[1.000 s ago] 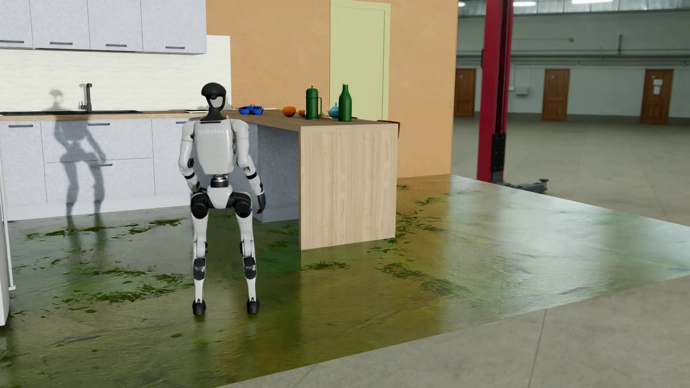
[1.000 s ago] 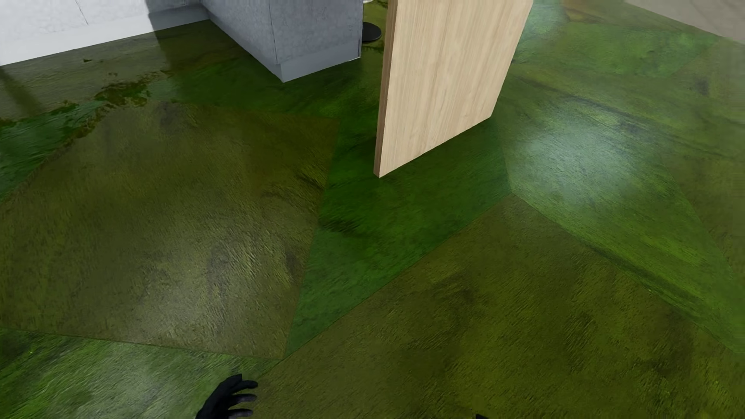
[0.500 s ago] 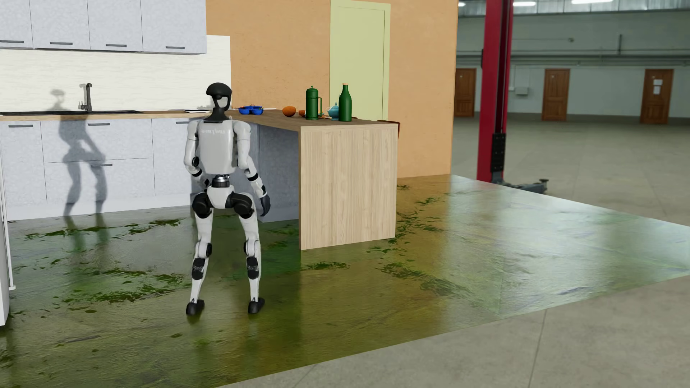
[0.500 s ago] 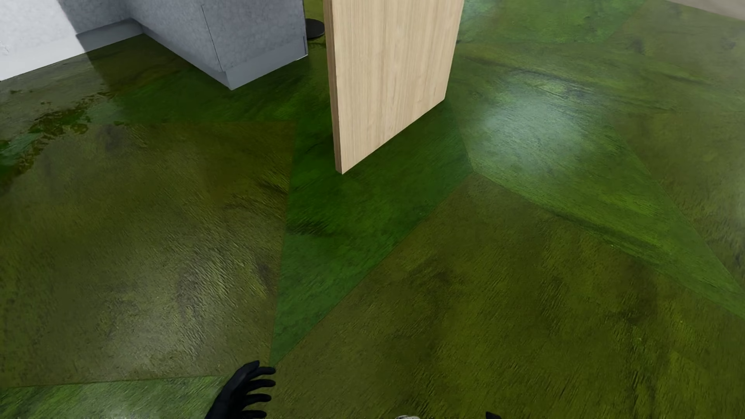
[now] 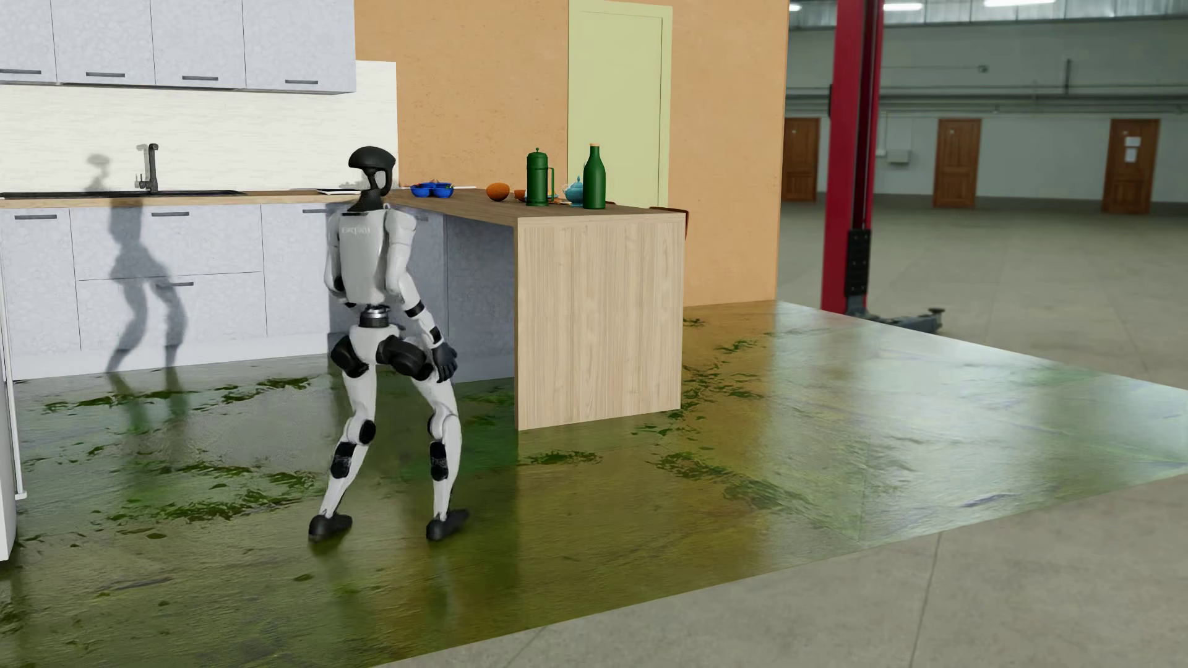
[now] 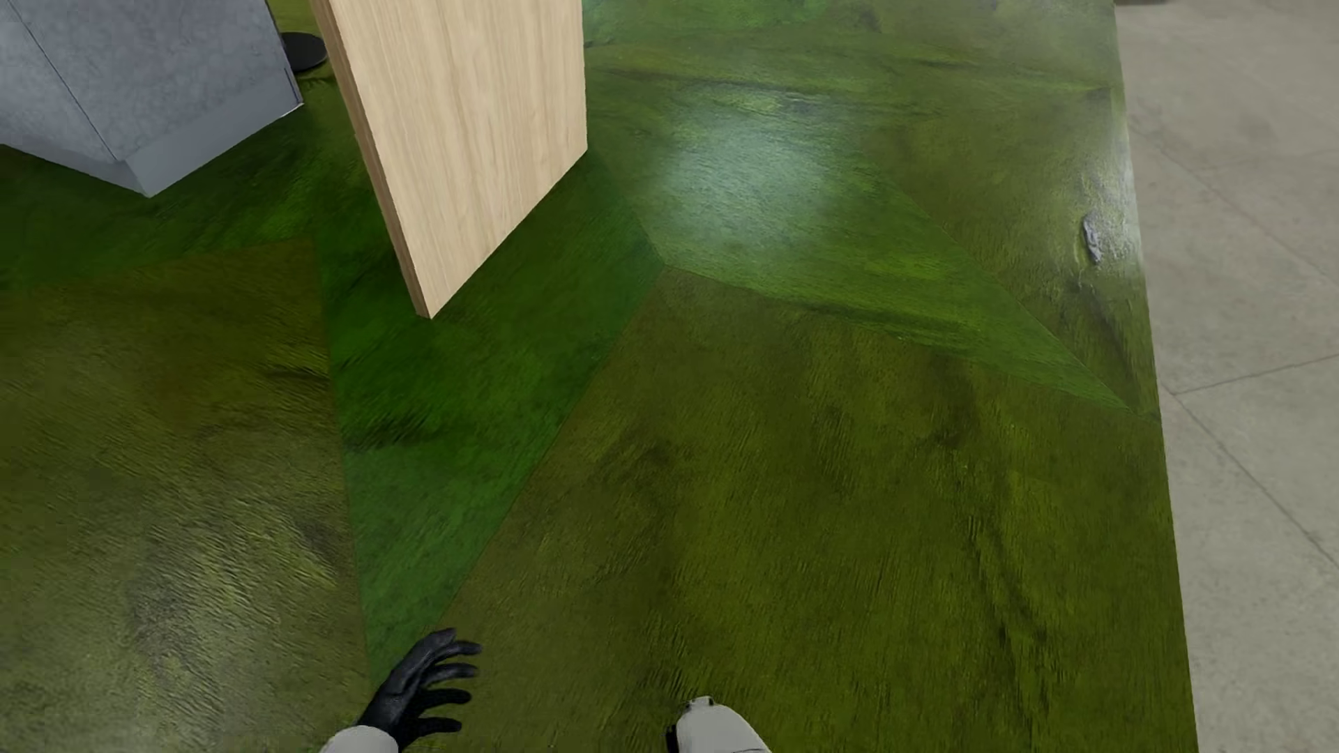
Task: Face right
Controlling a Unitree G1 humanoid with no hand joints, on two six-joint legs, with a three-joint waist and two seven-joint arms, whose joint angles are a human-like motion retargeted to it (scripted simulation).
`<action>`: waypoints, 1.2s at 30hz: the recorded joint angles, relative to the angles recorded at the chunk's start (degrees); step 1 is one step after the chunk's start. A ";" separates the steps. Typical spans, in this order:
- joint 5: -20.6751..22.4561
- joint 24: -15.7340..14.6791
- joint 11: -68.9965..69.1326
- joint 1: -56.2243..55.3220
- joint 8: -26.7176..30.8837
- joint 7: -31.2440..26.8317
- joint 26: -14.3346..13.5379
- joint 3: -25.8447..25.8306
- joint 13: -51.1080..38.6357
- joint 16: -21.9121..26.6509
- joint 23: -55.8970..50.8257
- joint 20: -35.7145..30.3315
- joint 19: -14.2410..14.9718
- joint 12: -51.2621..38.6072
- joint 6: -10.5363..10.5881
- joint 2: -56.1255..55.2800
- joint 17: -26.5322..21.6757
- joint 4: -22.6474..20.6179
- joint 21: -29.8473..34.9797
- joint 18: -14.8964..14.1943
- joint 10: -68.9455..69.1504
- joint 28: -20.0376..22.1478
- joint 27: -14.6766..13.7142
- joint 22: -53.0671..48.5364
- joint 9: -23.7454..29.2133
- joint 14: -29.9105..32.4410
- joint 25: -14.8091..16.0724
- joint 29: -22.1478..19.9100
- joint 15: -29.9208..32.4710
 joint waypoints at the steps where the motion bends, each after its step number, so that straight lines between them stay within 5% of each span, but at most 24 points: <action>1: 1.06 -0.05 -2.31 -4.77 1.50 -2.58 -0.77 2.06 -0.22 -0.33 1.60 -0.20 0.51 -0.60 0.31 -0.06 -1.84 -0.96 -0.07 -0.08 8.43 0.73 -0.30 -0.62 0.00 3.97 0.26 1.21 8.40; 3: 4.35 1.49 -5.74 -4.71 2.59 -6.77 -3.30 1.55 2.60 -0.45 -1.89 1.16 0.54 2.55 4.21 -0.37 0.92 -2.41 -3.01 0.58 -1.70 1.02 -1.73 2.28 -0.86 -0.20 2.96 0.55 7.80; 5: 2.38 1.45 7.36 -1.20 -0.97 -3.22 -1.58 -1.78 0.78 1.47 -1.93 2.02 -7.01 2.97 2.26 -0.21 1.29 -1.49 -1.26 -4.02 -4.22 0.86 -4.35 4.14 -0.08 -1.54 3.24 -3.23 -4.19; 6: 1.19 0.83 11.77 -1.64 -1.67 -2.07 -0.74 -0.71 0.71 1.07 -1.50 1.28 -7.47 2.03 1.30 1.76 0.21 -1.59 -1.59 -1.05 -2.99 1.13 -4.64 2.98 -1.20 -2.49 1.90 -2.93 -8.06; 7: -0.27 0.12 8.74 -3.00 -0.82 -1.08 -1.05 1.35 0.37 -0.17 -0.77 0.47 -1.39 0.54 0.04 5.78 -1.61 -2.12 -0.74 0.24 0.47 1.77 -4.53 3.09 -2.02 -2.94 0.61 -2.00 -9.15; 9: 2.10 -1.12 6.65 -6.82 1.56 -2.78 -2.70 3.73 -1.57 -2.91 -1.44 -0.39 -1.21 2.48 1.49 6.19 -1.24 -1.80 -0.86 -1.77 8.27 3.66 -3.49 1.07 -1.06 3.88 -0.41 -0.10 -6.67; 11: 4.03 -1.06 1.29 -3.79 2.58 -5.41 -2.67 2.62 -0.29 -0.97 -2.45 1.96 -1.17 4.79 4.81 7.56 0.69 -2.23 -1.27 -2.90 -4.03 4.32 -3.45 0.94 -1.17 1.46 0.06 1.45 -3.60; 14: 4.01 -1.87 0.16 -0.81 3.90 -2.75 -3.62 0.48 -2.65 -0.20 -1.19 2.40 -0.96 5.59 5.22 7.73 0.11 -1.63 -2.69 -1.19 -8.43 5.78 -2.55 1.17 0.69 1.19 2.32 3.17 -2.52; 17: 5.28 -3.04 -1.34 -5.84 5.62 -3.09 -1.21 1.54 -1.31 -1.70 -0.12 -0.02 -1.25 1.54 3.98 8.62 0.67 -1.12 -1.50 -1.03 2.20 5.40 -1.64 -1.32 3.12 9.30 -0.65 1.02 -0.81; 18: 5.67 -2.83 -2.97 -6.70 6.49 -4.03 -2.19 1.18 -0.67 -1.61 -0.45 0.30 -1.14 1.22 4.12 9.00 -0.21 -1.76 -1.33 -0.16 2.42 4.72 -1.44 -0.42 2.69 11.24 -0.98 0.23 0.29; 20: 7.48 -1.87 -5.71 -3.57 7.04 -5.55 -5.89 -0.89 -0.54 -0.38 -2.21 2.36 -1.04 3.50 6.09 9.11 1.25 -2.12 -3.08 2.79 -10.47 3.10 -0.79 2.21 0.81 5.62 -1.59 -1.35 2.00; 22: 5.05 -1.76 -5.79 -2.98 4.29 -4.16 -4.91 -1.35 -2.45 0.69 0.07 2.14 -0.53 3.04 5.00 8.47 -0.19 -1.28 -1.42 -4.04 -10.33 2.18 -1.04 1.42 0.01 5.39 -0.88 -0.21 2.88; 24: 4.12 -2.45 -5.53 -1.66 3.42 -2.47 -4.74 -1.48 -2.97 -1.07 -0.98 0.59 -0.41 4.19 3.22 8.40 1.86 -0.73 -0.87 -0.47 -10.75 1.43 -0.14 1.15 -0.83 5.26 0.24 1.33 3.22; 29: 4.26 -3.48 -8.17 -1.39 3.15 -0.31 -1.80 -3.38 -0.92 -0.54 -0.70 0.29 0.12 5.73 2.22 7.99 1.14 1.18 -2.33 -0.68 -10.48 -1.61 1.13 -1.32 -1.23 4.97 -0.22 2.67 6.29; 32: 4.05 -2.03 -11.36 -0.42 2.12 0.69 -3.02 -6.14 0.12 0.09 -1.39 0.13 0.05 4.76 3.19 8.00 0.55 1.88 -2.86 -0.24 -12.55 -2.64 4.07 1.70 -1.64 5.43 -0.52 0.86 5.37; 33: 2.93 -1.21 -9.18 0.89 0.82 1.38 -2.97 -4.72 1.04 0.45 -1.58 0.69 -3.69 2.45 2.29 8.02 0.75 1.82 -2.43 -0.23 -13.56 -3.28 5.09 2.01 -1.14 5.79 -1.08 0.40 0.58; 34: 1.73 -0.51 -7.14 1.14 -0.45 2.23 -3.57 -3.42 -0.36 0.78 -0.80 1.47 -4.00 2.28 1.52 7.29 1.02 2.10 -2.50 -0.28 -12.64 -3.53 6.22 -0.16 -0.81 5.11 -2.03 0.21 -1.40; 35: 1.16 0.07 -8.00 0.54 -0.50 2.96 -5.12 -3.31 -2.09 0.43 -1.54 0.73 2.29 3.16 1.58 6.99 1.11 2.58 -1.33 -0.37 -11.12 -2.93 7.06 0.13 -1.17 3.97 -2.89 -0.14 2.72; 36: 1.51 0.36 -9.16 0.43 0.15 2.29 -5.31 -2.33 -2.14 0.00 -1.72 0.15 -0.25 3.82 1.35 7.65 0.60 2.35 -0.49 -0.51 -9.06 -2.27 6.49 -1.06 -0.80 3.57 -2.49 -0.11 7.74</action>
